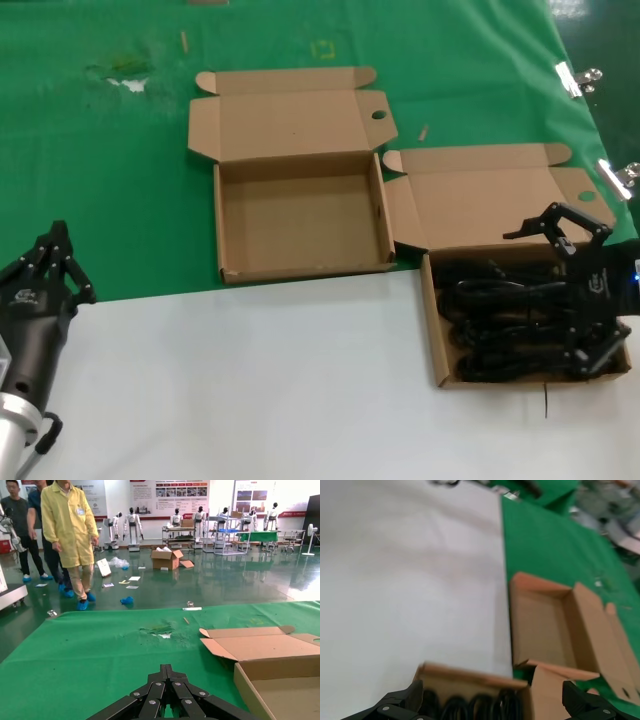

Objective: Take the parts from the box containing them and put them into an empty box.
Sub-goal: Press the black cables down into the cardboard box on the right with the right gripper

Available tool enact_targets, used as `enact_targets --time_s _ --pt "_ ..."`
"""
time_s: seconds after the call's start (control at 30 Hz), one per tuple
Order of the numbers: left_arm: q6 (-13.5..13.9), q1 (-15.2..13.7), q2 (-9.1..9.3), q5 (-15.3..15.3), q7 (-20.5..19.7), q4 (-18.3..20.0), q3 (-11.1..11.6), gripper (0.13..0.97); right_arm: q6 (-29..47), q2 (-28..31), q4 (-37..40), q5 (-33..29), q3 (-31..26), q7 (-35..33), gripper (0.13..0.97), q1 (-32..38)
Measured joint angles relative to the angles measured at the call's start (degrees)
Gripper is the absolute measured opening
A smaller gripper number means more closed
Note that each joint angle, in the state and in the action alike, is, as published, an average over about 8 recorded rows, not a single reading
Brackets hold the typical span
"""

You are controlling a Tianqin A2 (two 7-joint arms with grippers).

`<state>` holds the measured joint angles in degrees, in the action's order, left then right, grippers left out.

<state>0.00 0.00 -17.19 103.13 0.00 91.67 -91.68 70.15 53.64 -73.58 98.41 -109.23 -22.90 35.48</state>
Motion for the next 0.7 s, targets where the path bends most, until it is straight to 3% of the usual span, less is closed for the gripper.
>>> enact_targets --time_s 0.33,0.7 --pt "0.0 0.0 0.0 -0.01 -0.01 0.0 0.0 0.14 4.31 -2.93 11.06 -9.03 -5.78 -8.53 0.966 10.96" --pt "0.0 0.0 0.0 -0.01 -0.03 0.0 0.0 0.14 1.96 -6.2 19.02 -13.68 -8.0 -14.63 0.966 14.42"
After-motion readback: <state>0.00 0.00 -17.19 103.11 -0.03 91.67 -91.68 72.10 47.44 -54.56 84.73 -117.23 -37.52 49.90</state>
